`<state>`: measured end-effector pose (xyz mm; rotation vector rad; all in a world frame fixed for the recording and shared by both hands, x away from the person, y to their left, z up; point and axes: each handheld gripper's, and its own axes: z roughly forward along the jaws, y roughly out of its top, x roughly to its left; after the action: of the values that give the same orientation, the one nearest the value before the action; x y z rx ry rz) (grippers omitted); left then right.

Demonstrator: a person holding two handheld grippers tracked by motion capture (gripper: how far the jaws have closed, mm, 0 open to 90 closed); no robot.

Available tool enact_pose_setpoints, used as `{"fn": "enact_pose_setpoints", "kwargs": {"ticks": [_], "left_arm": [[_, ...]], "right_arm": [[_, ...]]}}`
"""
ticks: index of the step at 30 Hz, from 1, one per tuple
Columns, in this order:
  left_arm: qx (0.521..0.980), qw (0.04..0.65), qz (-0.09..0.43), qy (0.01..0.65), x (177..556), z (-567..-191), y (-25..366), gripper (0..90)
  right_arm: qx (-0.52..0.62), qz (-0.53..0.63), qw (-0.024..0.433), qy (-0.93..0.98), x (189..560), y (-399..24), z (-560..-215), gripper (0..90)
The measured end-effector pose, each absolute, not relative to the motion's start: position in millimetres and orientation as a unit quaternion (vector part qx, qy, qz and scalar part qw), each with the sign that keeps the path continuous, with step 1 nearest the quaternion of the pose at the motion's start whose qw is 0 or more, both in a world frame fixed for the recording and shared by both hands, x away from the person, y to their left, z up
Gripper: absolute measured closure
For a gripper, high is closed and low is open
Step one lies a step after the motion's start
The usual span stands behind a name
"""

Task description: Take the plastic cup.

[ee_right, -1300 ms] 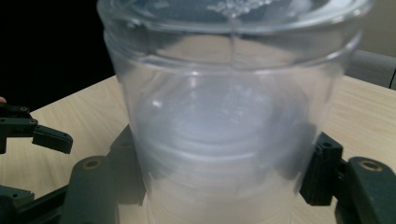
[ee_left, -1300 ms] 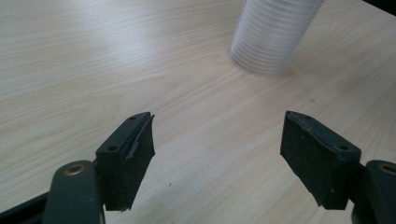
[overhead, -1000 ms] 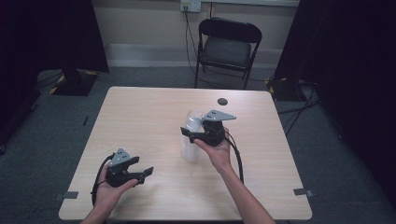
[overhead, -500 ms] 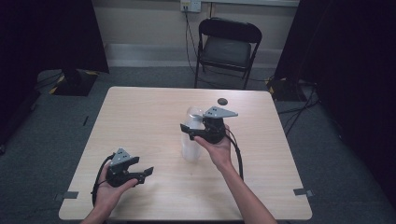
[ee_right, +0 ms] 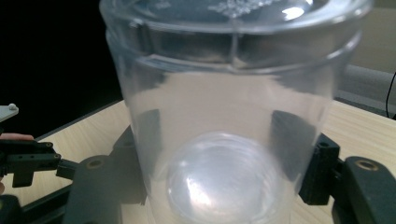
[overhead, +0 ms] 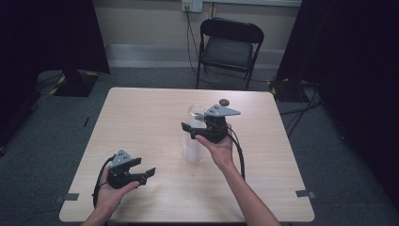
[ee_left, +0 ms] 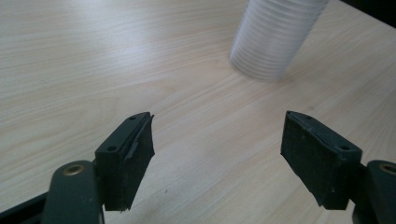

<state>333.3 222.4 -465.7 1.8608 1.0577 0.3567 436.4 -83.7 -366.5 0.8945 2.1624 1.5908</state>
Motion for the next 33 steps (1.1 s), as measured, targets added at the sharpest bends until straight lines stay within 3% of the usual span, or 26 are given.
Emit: {"fn": "enact_pose_setpoints", "kwargs": {"ticks": [26,33], "left_arm": [[0.745,0.481,0.156,0.436,330.5,-464.0,222.8,26.1],[0.751,0.488,0.147,0.419,328.7,-463.4,216.5,30.0]], "right_arm": [[0.308,0.587,0.166,0.73,429.6,-94.8,-340.6,34.4],[0.314,0.596,0.165,0.72,426.5,-103.8,-328.5,35.2]]}}
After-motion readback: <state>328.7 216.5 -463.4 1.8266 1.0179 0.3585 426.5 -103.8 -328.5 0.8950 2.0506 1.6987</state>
